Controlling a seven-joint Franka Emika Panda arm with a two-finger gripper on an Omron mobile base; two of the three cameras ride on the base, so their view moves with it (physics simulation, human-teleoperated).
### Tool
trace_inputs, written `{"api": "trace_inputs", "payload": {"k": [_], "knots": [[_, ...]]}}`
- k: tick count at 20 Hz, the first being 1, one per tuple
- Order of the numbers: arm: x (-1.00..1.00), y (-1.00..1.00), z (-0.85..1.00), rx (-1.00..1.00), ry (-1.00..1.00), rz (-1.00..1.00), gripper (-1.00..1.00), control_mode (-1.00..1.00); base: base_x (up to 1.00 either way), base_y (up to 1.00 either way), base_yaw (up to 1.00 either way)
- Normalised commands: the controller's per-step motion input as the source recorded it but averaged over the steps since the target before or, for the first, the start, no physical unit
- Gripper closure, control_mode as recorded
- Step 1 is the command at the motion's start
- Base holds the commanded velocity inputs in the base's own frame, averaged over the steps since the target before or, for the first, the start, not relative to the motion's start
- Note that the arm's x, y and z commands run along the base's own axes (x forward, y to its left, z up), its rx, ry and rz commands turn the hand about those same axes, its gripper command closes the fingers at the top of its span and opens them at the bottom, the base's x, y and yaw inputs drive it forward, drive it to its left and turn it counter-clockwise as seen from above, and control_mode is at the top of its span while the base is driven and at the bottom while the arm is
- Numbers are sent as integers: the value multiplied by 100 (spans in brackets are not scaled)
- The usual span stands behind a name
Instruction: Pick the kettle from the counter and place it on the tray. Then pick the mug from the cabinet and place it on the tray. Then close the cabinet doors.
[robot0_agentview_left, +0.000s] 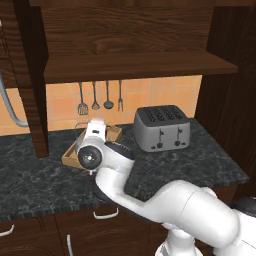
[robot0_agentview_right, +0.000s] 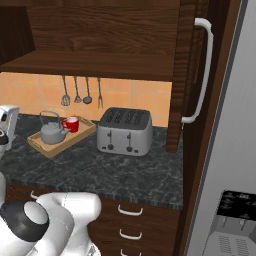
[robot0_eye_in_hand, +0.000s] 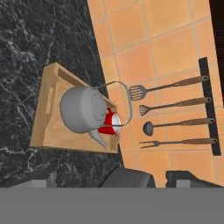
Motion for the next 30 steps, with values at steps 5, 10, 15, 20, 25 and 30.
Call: {"api": "trace_inputs", "payload": {"k": [5,10,15,20,25,30], "knots": [[-76,40,24,-14,-21,0,-100,-100,0,0,0],[-37,55,29,-15,-20,0,-100,-100,0,0,0],[-13,61,20,-12,-15,0,-100,-100,0,0,0],[0,26,0,-4,-7,0,-100,-100,0,0,0],[0,47,26,-2,-12,0,-100,-100,0,0,0],[2,68,18,-7,-10,0,-100,-100,0,0,0]]}}
